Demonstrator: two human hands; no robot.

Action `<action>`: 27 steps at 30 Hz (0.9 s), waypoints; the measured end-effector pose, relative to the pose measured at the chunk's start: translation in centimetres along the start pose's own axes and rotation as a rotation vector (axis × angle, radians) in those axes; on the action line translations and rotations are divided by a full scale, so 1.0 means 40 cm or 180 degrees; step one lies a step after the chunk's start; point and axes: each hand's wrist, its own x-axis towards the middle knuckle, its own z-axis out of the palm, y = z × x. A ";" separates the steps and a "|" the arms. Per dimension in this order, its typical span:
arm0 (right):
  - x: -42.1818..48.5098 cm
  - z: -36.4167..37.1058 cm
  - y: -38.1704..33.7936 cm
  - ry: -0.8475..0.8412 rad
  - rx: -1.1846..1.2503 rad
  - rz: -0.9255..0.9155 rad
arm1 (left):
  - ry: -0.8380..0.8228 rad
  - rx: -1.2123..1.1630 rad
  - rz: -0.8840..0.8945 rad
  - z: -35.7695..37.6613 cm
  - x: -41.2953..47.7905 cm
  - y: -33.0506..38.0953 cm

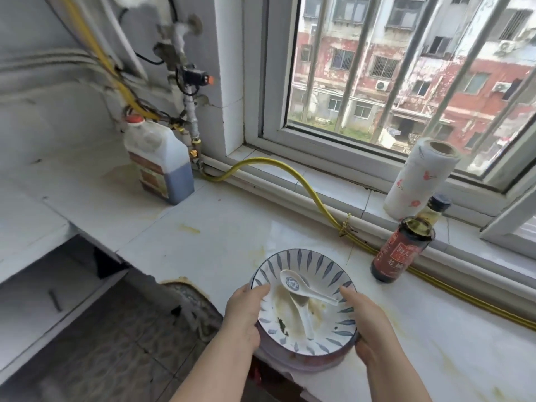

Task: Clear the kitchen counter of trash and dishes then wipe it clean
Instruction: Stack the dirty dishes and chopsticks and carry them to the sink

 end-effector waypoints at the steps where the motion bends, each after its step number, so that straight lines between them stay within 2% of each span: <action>1: -0.003 0.013 -0.007 -0.0086 -0.0039 -0.0063 | 0.0038 -0.0074 0.0043 -0.013 -0.009 0.007; 6: -0.036 0.146 -0.016 -0.0639 -0.0491 -0.0251 | 0.0432 -0.0612 0.0153 -0.149 -0.074 0.040; 13: -0.158 0.427 0.055 -0.1620 -0.1071 -0.0245 | 0.1176 -0.1424 0.0557 -0.451 -0.207 0.070; 15: -0.181 0.464 0.063 -0.1714 -0.1078 -0.0228 | 0.1208 -0.1497 0.0603 -0.486 -0.235 0.076; 20: -0.322 0.664 0.188 -0.2268 -0.1431 -0.0193 | 0.1622 -0.1775 0.0754 -0.737 -0.342 0.061; 27: -0.535 0.877 0.343 -0.2734 -0.1681 -0.0128 | 0.1842 -0.2112 0.0925 -1.027 -0.479 0.039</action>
